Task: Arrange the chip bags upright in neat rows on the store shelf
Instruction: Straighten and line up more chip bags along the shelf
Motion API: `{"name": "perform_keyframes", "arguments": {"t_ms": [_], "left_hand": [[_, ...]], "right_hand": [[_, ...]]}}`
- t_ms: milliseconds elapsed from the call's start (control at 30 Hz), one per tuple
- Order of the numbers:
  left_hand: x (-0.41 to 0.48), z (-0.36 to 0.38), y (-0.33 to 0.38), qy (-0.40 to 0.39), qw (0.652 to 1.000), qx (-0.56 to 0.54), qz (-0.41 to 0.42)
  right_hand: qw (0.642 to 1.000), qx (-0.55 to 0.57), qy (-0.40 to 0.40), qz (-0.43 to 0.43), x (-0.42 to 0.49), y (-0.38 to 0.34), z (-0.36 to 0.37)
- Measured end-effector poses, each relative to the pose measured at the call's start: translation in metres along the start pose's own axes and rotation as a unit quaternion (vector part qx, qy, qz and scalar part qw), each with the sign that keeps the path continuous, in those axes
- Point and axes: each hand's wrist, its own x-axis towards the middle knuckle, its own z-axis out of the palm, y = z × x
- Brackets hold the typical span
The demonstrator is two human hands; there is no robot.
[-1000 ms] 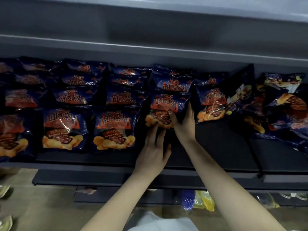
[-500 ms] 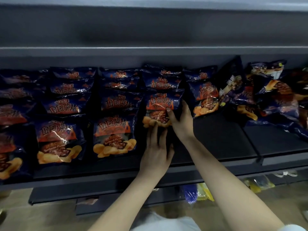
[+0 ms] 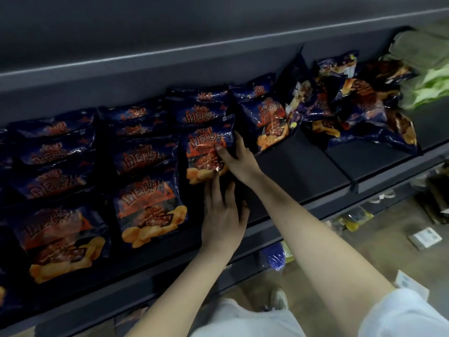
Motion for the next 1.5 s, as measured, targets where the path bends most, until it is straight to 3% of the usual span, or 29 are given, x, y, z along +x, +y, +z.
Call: {"name": "perform_keyframes", "arguments": {"t_ms": [167, 333, 433, 600, 933, 1100, 1267, 1400, 1500], "left_hand": [[-0.001, -0.003, 0.001, -0.017, 1.0, -0.018, 0.003], [-0.004, -0.01, 0.003, 0.026, 0.996, -0.087, -0.004], [-0.004, -0.016, 0.005, 0.063, 0.983, -0.165, -0.052], [0.001, -0.021, 0.007, 0.042, 0.957, -0.25, -0.142], [0.005, -0.014, 0.009, 0.051, 0.974, -0.176, -0.135], [0.003, -0.005, 0.008, 0.08, 0.988, -0.084, -0.105], [0.005, 0.003, 0.007, 0.033, 0.993, 0.092, -0.066], [0.009, 0.0, 0.01, -0.033, 0.991, 0.118, -0.056], [0.009, -0.004, 0.013, -0.011, 0.995, 0.098, -0.034]], "right_hand": [[0.999, 0.03, 0.01, 0.011, 0.001, 0.002, -0.001], [0.995, 0.091, 0.029, 0.019, -0.001, 0.001, -0.002], [0.989, 0.141, -0.006, 0.047, 0.001, -0.005, -0.008], [0.995, 0.084, -0.051, 0.024, 0.009, -0.011, -0.011], [0.997, 0.043, -0.059, -0.01, 0.012, -0.007, -0.019], [0.996, -0.016, -0.051, -0.076, 0.01, -0.007, -0.036], [0.994, 0.011, -0.013, -0.108, 0.002, -0.011, -0.05], [0.988, 0.046, 0.021, -0.149, -0.007, -0.013, -0.071], [0.983, 0.051, 0.046, -0.167, -0.011, -0.003, -0.094]]}}
